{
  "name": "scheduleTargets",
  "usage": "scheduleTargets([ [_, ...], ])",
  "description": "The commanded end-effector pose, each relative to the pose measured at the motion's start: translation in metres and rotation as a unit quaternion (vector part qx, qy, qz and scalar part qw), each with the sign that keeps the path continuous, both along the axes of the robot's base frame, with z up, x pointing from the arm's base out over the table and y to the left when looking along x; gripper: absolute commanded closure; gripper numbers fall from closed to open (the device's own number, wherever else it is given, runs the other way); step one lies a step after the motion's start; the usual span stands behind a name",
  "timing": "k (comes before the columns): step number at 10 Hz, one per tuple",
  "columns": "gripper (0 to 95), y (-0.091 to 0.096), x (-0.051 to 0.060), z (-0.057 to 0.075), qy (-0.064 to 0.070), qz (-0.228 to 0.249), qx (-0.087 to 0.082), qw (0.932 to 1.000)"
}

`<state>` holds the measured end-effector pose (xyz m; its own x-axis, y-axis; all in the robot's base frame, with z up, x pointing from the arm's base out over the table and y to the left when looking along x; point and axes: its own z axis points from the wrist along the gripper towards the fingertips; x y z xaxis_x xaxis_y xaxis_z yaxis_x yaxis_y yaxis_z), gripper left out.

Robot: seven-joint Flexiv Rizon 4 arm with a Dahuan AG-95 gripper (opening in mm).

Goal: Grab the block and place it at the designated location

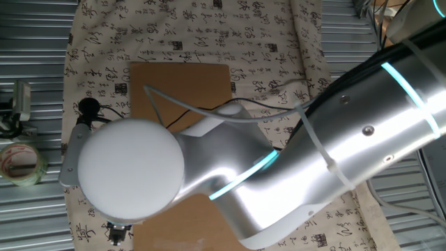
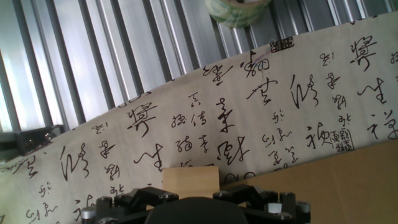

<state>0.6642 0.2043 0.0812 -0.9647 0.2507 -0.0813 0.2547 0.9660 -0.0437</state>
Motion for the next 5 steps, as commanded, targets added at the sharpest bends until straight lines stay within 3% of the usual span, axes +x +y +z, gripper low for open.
scheduleTargets([
  [1, 0.0, -0.0002, 0.0001, -0.001, 0.0, 0.0, 0.0, 1.0],
  [4, 0.0, -0.0006, -0.0004, -0.0023, 0.002, 0.0, 0.002, 1.0],
  [5, 19.0, -0.0006, -0.0006, -0.0027, 0.006, 0.0, 0.003, 1.0],
])
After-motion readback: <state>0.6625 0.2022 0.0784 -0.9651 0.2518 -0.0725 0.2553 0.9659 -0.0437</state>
